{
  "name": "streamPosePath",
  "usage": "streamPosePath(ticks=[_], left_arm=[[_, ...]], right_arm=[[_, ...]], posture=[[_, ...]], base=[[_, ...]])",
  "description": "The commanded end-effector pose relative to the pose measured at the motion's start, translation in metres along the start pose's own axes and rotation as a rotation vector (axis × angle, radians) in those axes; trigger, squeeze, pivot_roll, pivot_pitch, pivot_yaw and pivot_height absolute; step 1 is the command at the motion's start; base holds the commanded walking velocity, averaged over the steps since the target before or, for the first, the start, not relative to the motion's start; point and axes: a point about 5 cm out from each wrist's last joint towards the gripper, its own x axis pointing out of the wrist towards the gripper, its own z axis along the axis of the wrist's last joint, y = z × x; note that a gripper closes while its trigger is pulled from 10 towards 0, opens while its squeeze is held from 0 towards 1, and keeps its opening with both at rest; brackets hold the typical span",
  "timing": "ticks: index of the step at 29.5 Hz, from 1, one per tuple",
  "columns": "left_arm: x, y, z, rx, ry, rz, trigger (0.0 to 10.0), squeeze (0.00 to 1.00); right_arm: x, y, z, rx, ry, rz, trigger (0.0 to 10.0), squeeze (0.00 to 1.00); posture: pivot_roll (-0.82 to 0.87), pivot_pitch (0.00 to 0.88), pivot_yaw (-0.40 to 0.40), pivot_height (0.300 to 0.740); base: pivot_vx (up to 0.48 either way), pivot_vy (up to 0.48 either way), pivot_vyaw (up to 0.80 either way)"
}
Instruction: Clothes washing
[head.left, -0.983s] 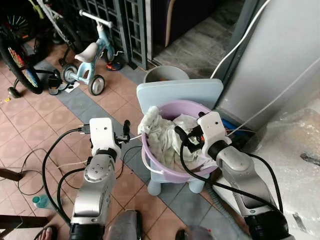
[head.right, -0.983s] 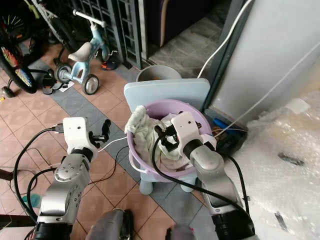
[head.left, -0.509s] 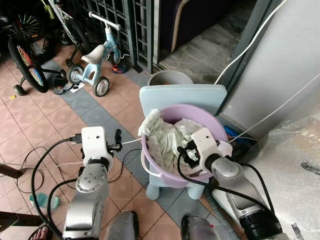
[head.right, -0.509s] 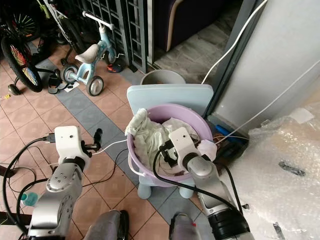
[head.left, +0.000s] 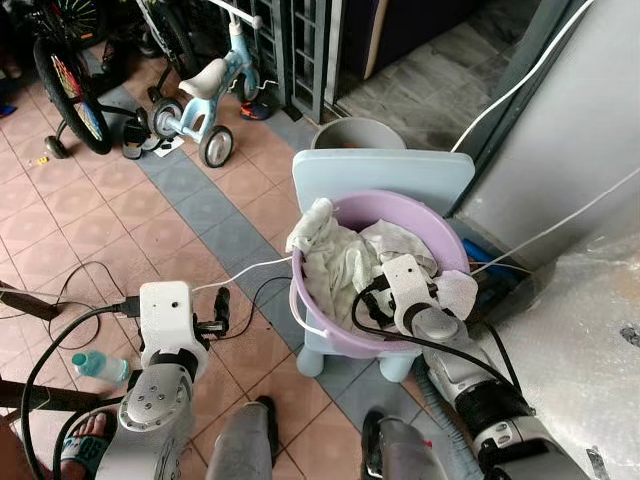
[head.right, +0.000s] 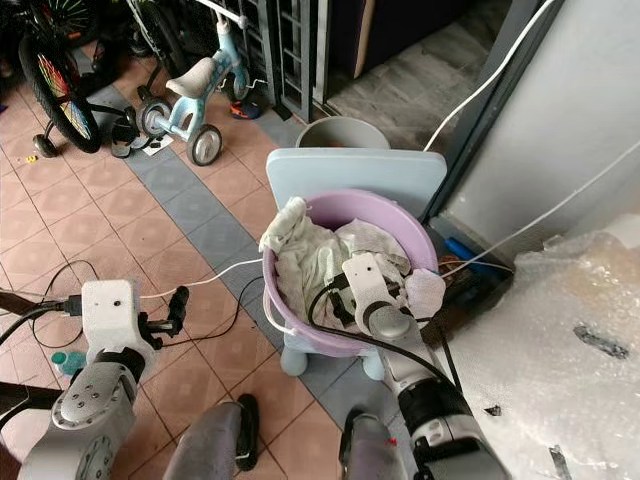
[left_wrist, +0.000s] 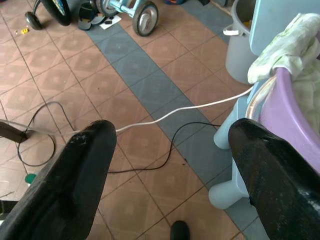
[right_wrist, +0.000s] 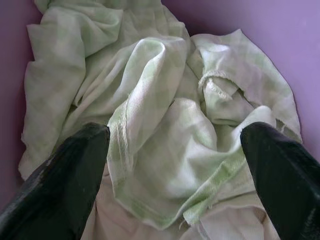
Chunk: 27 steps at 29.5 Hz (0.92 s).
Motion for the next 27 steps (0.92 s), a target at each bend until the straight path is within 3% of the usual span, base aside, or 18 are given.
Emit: streamPosePath(ticks=[1, 4, 10, 11, 14, 18, 27], left_arm=[[-0.009, 0.000, 0.004, 0.038, -0.006, -0.011, 10.0, 0.00], [-0.012, -0.007, 0.008, 0.062, -0.022, -0.057, 10.0, 0.00], [-0.014, -0.014, 0.005, 0.053, 0.003, -0.070, 10.0, 0.00], [-0.015, -0.015, 0.005, 0.048, 0.008, -0.071, 10.0, 0.00], [-0.020, -0.014, 0.003, 0.048, 0.028, -0.072, 10.0, 0.00], [-0.023, -0.010, 0.001, 0.048, 0.039, -0.052, 10.0, 0.00], [-0.019, -0.013, 0.000, 0.041, 0.042, -0.038, 10.0, 0.00]], right_arm=[[0.003, 0.002, 0.005, 0.008, -0.033, -0.008, 10.0, 0.00], [0.010, 0.009, 0.020, -0.015, -0.089, 0.018, 10.0, 0.00], [0.018, 0.023, 0.024, -0.029, -0.081, 0.010, 10.0, 0.00], [0.019, 0.027, 0.022, -0.055, -0.057, 0.002, 0.1, 0.00], [0.022, 0.039, 0.013, -0.094, 0.031, -0.010, 0.0, 0.00], [0.022, 0.044, 0.010, -0.113, 0.055, -0.010, 0.0, 0.00], [0.021, 0.035, 0.002, -0.076, 0.094, -0.055, 0.0, 0.00]], posture=[[0.27, 0.374, 0.018, 0.740], [0.27, 0.394, 0.010, 0.740], [0.27, 0.409, -0.002, 0.740], [0.28, 0.413, -0.006, 0.740], [0.30, 0.416, -0.018, 0.740], [0.30, 0.415, -0.030, 0.740], [0.29, 0.406, -0.053, 0.740]], base=[[0.000, 0.000, 0.00], [0.000, 0.000, 0.00], [0.000, 0.000, 0.00], [0.000, 0.000, 0.00], [0.000, 0.000, 0.00], [0.000, 0.000, 0.00], [0.000, 0.000, 0.00]])
